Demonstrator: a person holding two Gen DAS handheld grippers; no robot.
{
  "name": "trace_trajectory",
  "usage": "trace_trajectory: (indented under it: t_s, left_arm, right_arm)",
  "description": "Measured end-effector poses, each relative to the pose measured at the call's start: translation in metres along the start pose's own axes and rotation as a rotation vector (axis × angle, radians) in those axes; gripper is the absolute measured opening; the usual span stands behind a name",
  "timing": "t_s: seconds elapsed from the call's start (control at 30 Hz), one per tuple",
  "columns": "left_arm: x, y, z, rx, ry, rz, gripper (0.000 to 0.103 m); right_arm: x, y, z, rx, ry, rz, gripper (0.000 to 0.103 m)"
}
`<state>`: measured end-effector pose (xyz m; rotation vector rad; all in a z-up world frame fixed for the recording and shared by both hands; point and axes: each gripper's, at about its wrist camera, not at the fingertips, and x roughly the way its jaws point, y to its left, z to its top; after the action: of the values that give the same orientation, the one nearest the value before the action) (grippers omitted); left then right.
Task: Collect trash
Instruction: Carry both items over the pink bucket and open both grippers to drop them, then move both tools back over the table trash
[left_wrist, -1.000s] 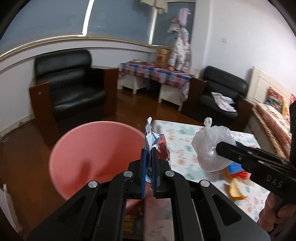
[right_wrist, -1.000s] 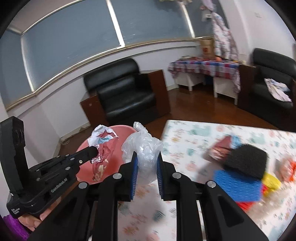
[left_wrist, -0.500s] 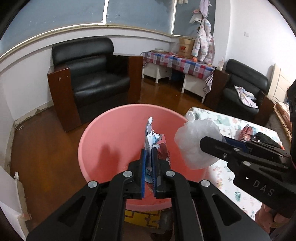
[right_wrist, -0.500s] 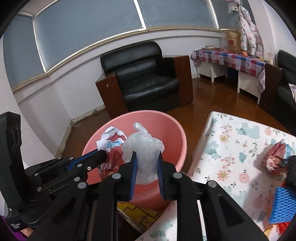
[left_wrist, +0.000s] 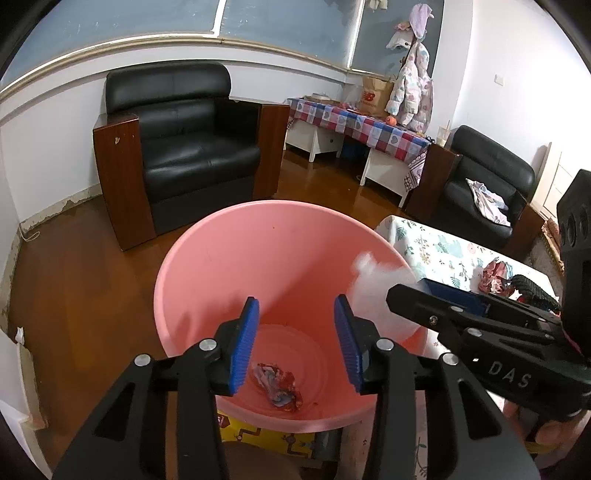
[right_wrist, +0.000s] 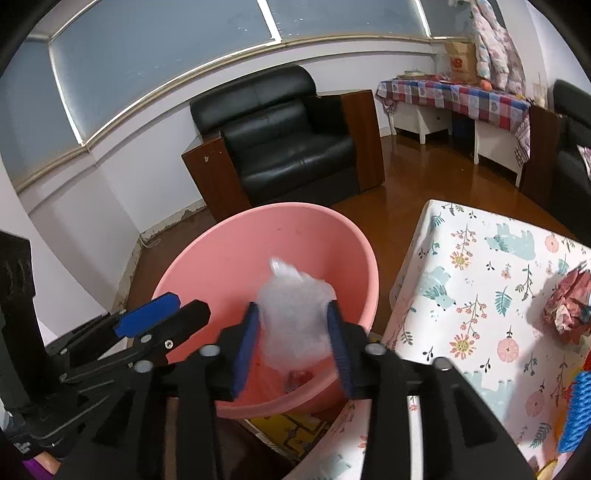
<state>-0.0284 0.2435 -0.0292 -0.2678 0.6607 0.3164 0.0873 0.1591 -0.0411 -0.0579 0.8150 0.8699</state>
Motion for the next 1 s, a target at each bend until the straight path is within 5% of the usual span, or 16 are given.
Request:
trace_trajectory:
  t_s: [1.0]
  left_arm:
    - [-0.042, -0.060, -0.004, 0.114, -0.057, -0.001, 0.043]
  right_arm:
    - [-0.105, -0.018, -0.037, 0.017, -0.123, -0.074, 0.048]
